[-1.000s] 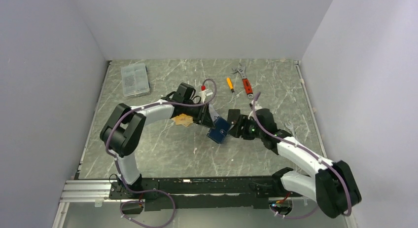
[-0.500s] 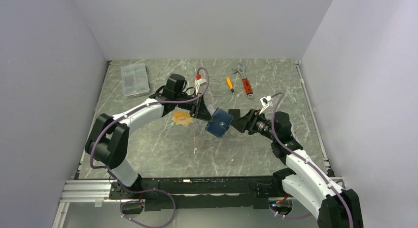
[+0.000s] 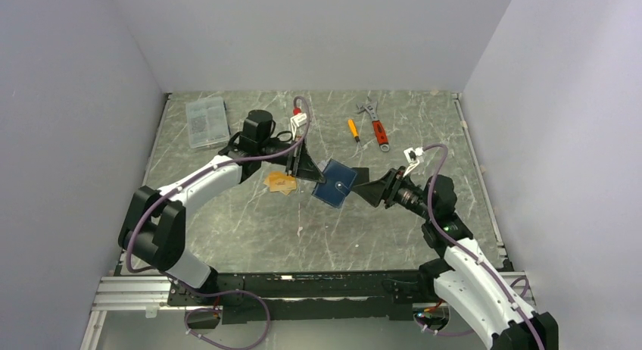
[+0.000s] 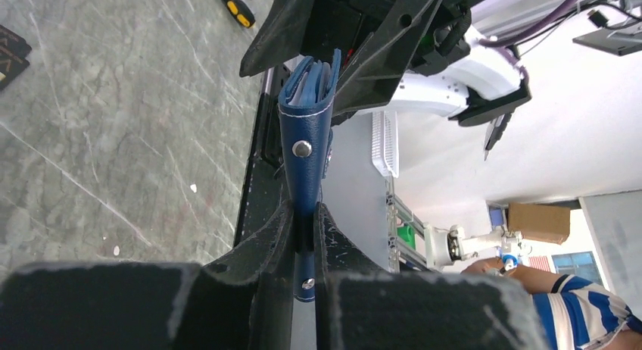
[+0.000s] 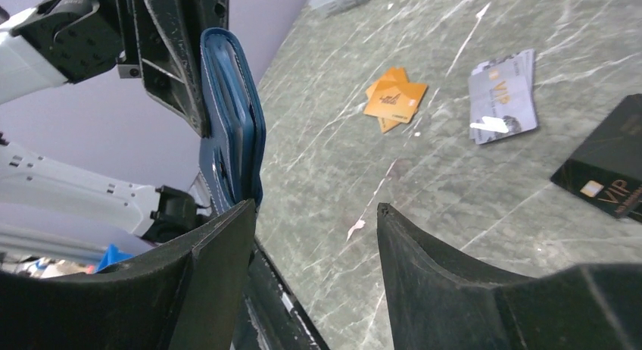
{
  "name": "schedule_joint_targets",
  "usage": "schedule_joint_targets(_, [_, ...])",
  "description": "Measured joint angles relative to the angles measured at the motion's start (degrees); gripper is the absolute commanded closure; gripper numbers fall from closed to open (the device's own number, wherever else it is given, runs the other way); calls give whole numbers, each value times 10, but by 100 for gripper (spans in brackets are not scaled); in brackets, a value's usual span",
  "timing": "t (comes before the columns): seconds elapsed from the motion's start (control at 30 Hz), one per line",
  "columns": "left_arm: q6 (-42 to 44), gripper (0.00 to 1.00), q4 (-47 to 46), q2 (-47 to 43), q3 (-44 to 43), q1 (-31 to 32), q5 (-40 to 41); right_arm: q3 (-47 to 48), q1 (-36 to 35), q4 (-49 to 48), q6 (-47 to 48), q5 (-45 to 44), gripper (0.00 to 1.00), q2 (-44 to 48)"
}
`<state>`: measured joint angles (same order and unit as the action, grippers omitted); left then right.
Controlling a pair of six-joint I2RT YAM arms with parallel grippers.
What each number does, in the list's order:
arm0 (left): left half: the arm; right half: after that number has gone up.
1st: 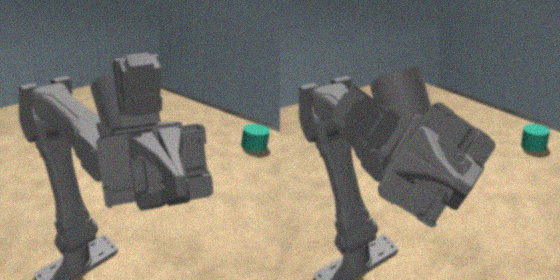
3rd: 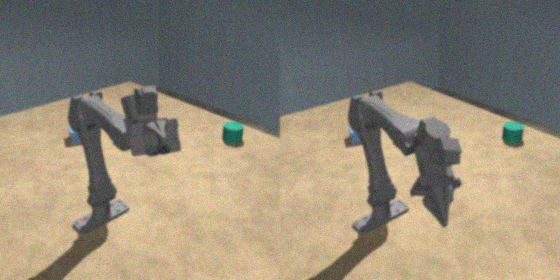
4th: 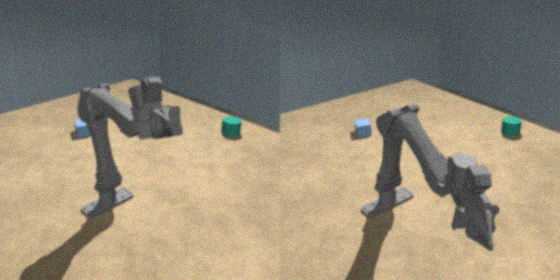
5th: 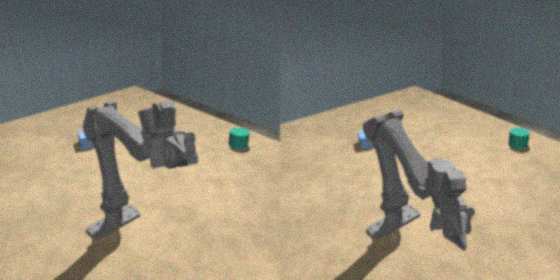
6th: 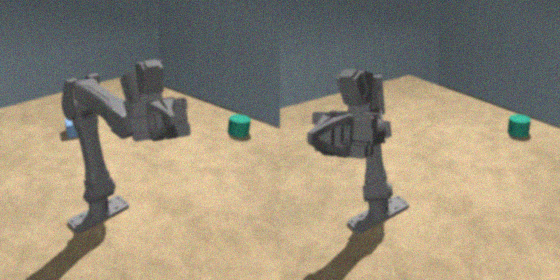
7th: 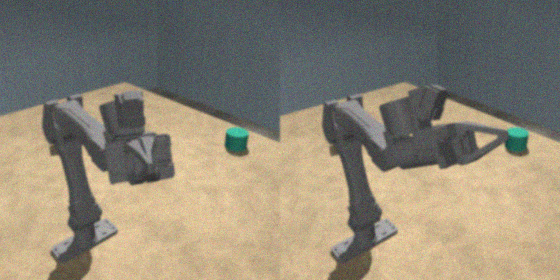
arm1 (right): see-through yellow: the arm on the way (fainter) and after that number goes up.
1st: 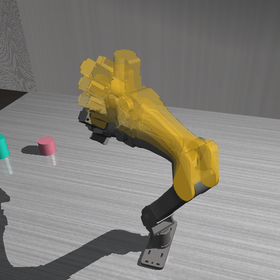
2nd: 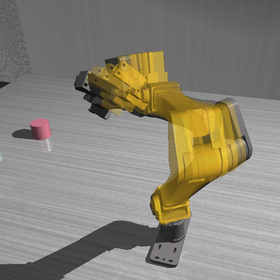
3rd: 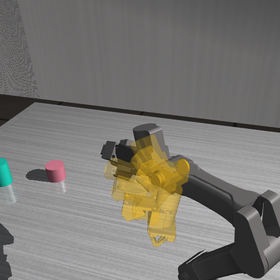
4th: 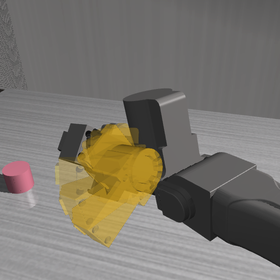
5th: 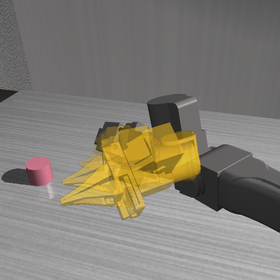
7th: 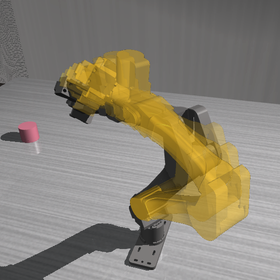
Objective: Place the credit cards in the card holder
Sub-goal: Open the card holder at the center of the board.
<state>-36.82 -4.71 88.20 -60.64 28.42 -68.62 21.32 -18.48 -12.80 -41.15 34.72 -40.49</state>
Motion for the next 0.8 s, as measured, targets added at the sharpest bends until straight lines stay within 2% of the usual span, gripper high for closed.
schedule_joint_targets(0.13, [-21,100,-27,-15,5,-14,-1,16,3,51,14,-32,35,38])
schedule_joint_targets(0.3, [-34,100,-49,-26,11,-23,-1,26,5,71,14,-56,33,52])
schedule_joint_targets(0.63, [-35,100,-54,-30,19,-22,-1,54,5,-103,-66,38,30,-71])
schedule_joint_targets(0.8, [-45,100,-64,-30,19,-22,-2,81,1,-137,-73,57,30,-124])
